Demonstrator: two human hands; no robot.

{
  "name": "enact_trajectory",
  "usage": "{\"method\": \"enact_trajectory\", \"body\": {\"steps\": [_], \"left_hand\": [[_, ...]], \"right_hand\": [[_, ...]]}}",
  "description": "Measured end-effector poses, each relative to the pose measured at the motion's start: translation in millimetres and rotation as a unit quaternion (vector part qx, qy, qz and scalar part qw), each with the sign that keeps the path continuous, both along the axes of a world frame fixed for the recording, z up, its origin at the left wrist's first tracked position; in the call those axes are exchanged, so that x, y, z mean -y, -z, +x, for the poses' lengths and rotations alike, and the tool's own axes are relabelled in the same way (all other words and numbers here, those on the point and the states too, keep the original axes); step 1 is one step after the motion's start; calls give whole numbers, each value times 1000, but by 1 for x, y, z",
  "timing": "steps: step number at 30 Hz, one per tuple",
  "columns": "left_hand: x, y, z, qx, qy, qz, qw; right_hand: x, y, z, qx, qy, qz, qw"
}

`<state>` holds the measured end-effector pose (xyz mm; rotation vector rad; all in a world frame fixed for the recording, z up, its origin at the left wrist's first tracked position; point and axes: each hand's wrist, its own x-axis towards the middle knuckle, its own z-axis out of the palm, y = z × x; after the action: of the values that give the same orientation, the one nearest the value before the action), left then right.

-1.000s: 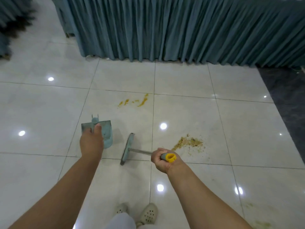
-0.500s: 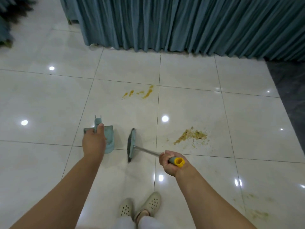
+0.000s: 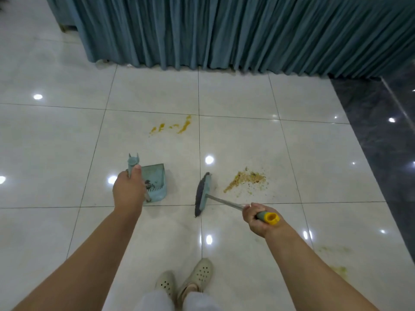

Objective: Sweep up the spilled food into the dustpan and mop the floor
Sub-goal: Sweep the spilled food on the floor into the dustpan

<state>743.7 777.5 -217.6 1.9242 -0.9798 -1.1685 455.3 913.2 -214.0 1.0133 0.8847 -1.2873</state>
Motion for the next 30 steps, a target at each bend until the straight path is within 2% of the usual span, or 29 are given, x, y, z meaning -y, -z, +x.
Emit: {"method": "enact_trajectory", "body": {"steps": [4,8,17,30], "left_hand": [[1,-8,4,5,6,-10,1000],[-1,-13,16,22,21,-9,1000],[-10,-28,77,29,-10,-16,999],[-48,-30,147,105,-45,-9,993]], "right_hand": [[-5,-4,18,-33,-7,-9,999],[-16,-8,35,-47,-60,-16,997],[-24,-6,94,33,-129,-22,991],[-5,9,203,129,-217,-4,968]]}}
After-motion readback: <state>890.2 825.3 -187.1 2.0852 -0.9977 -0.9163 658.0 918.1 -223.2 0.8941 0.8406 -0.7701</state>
